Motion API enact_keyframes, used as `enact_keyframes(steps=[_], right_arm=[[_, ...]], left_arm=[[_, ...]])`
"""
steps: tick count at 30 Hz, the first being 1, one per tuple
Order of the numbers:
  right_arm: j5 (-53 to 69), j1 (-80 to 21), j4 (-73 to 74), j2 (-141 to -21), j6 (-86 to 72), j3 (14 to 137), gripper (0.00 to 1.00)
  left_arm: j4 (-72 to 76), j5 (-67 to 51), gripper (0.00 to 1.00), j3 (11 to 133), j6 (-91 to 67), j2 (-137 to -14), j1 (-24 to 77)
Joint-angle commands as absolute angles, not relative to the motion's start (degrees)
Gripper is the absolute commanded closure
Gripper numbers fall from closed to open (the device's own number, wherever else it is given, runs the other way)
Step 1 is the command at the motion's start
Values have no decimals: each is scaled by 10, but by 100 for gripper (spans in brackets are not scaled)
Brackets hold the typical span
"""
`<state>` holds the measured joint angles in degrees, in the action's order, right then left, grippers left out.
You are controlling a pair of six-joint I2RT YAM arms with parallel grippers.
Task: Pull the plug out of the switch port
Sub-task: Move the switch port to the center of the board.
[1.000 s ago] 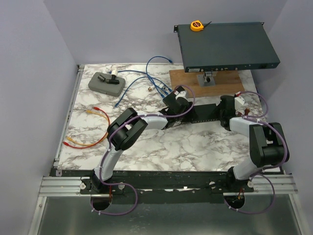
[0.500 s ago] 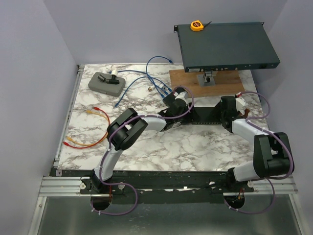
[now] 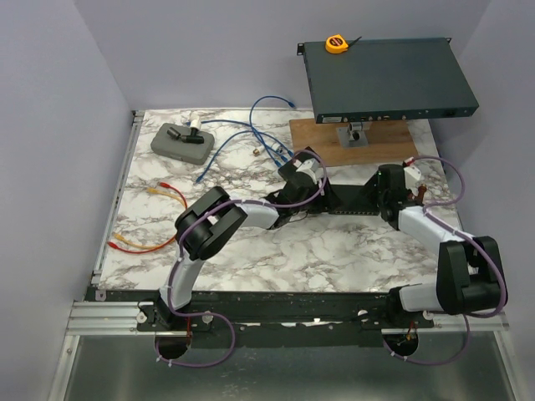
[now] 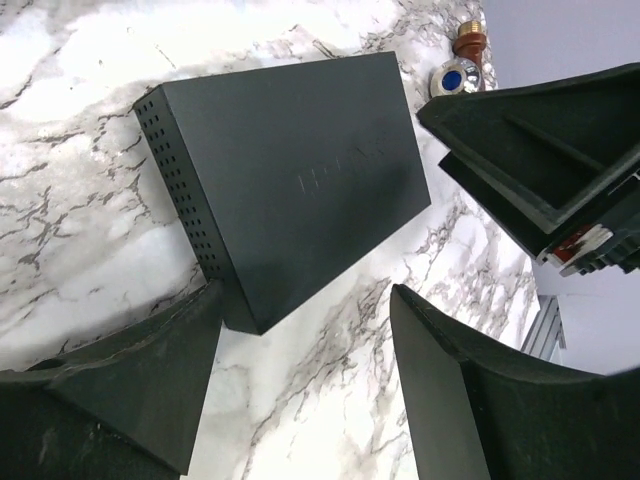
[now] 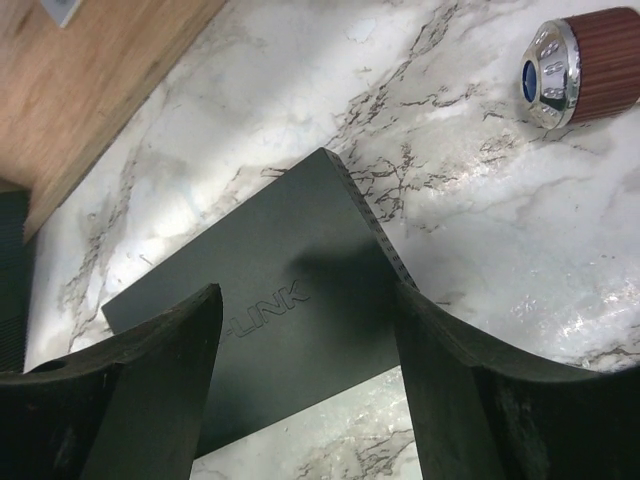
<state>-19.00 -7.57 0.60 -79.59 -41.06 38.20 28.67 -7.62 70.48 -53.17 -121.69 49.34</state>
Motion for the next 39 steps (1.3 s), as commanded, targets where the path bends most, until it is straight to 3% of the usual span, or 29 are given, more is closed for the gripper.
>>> enact_keyframes(steps=[1, 10, 16, 20, 24, 32, 36, 39], right_arm=[[-176, -79, 14, -745, -397, 369, 30], [-56, -104, 34, -596, -424, 312, 36], [-13, -122, 7, -540, -449, 219, 43], [-4, -123, -41, -550, -461, 171, 50], [-4, -123, -92, -594, -480, 149, 60], [-17, -123, -116, -660, -490, 175, 83], [-42, -122, -125, -698, -498, 180, 97], [-56, -122, -125, -728, -499, 193, 99]], left_arm=[[331, -93, 32, 670, -538, -1176, 491], [366, -53, 22, 520, -556, -1040, 468], [215, 32, 10, 431, -559, -895, 431], [195, 16, 2, 354, -589, -808, 387], [232, -20, 1, 281, -618, -749, 358], [159, 14, 2, 253, -609, -680, 357], [164, 8, 7, 243, -615, -674, 349], [164, 1, 8, 251, -617, -677, 344]])
